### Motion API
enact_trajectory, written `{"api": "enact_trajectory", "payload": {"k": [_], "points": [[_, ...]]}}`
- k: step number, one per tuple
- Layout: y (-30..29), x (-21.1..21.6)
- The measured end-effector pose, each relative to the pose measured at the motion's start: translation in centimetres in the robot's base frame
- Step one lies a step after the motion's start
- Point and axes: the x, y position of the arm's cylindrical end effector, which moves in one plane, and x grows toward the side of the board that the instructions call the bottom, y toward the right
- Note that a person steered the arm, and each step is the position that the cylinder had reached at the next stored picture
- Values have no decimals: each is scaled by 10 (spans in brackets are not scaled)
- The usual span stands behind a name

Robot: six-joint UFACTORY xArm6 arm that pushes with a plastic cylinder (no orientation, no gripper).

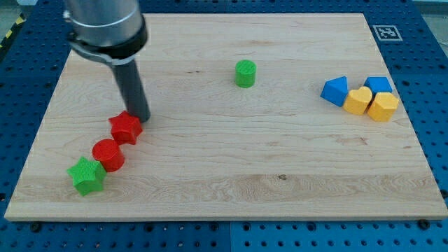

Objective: Push the red star towards the top of the red circle

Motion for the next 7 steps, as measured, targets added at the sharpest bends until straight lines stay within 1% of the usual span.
{"api": "enact_trajectory", "payload": {"k": [1,2,3,4,5,6,7], "points": [[-28,-1],[-37,-1],[-35,-1],[-19,18],[-16,49],[-16,39],[-3,-16]]}}
